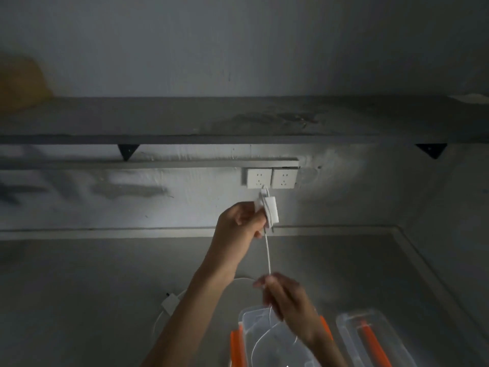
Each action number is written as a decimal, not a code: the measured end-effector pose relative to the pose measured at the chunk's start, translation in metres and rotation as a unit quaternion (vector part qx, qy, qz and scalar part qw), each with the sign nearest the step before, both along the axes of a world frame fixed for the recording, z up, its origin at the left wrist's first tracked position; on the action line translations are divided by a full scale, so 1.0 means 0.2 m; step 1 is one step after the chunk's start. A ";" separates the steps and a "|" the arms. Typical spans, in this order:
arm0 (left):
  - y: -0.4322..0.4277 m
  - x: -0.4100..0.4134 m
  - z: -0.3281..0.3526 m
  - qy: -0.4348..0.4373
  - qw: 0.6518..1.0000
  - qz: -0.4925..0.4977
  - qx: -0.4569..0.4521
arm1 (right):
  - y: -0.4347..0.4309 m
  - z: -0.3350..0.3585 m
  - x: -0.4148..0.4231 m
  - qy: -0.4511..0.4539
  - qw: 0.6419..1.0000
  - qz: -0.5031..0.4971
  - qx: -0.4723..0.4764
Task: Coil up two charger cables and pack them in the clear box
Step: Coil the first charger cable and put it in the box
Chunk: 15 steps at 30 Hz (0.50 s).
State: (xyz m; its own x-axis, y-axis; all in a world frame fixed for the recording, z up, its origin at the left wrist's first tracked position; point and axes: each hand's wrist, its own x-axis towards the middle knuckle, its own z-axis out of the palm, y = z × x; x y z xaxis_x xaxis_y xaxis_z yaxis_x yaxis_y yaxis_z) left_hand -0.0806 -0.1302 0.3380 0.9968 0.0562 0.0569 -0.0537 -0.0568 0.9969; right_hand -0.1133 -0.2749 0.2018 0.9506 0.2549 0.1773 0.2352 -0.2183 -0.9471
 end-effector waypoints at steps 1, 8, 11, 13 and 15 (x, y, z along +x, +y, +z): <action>0.01 0.03 -0.01 0.004 1.000 0.020 0.000 | 0.01 -0.02 -0.07 -0.018 0.998 0.017 -0.055; 0.02 0.06 -0.19 0.045 0.993 0.003 0.106 | -0.22 0.54 -0.09 -0.289 0.903 -0.055 -0.313; -0.06 -0.05 -0.18 0.039 0.992 -0.072 0.100 | -0.33 0.81 0.09 -0.341 0.879 -0.085 -0.322; -0.11 -0.12 -0.13 0.018 0.988 -0.109 0.110 | -0.34 0.89 0.22 -0.299 0.909 -0.048 -0.288; -0.13 -0.17 -0.05 0.000 0.986 -0.126 0.107 | -0.34 0.88 0.33 -0.224 0.947 0.006 -0.231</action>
State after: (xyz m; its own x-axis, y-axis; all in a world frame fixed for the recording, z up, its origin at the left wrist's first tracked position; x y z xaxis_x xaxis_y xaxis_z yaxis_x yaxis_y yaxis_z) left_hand -0.1136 -0.1557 0.3271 0.9778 -0.2058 0.0404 -0.0926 -0.2505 0.9637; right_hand -0.0474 -0.3427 0.3774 0.8032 0.4141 0.4283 0.5955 -0.5798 -0.5561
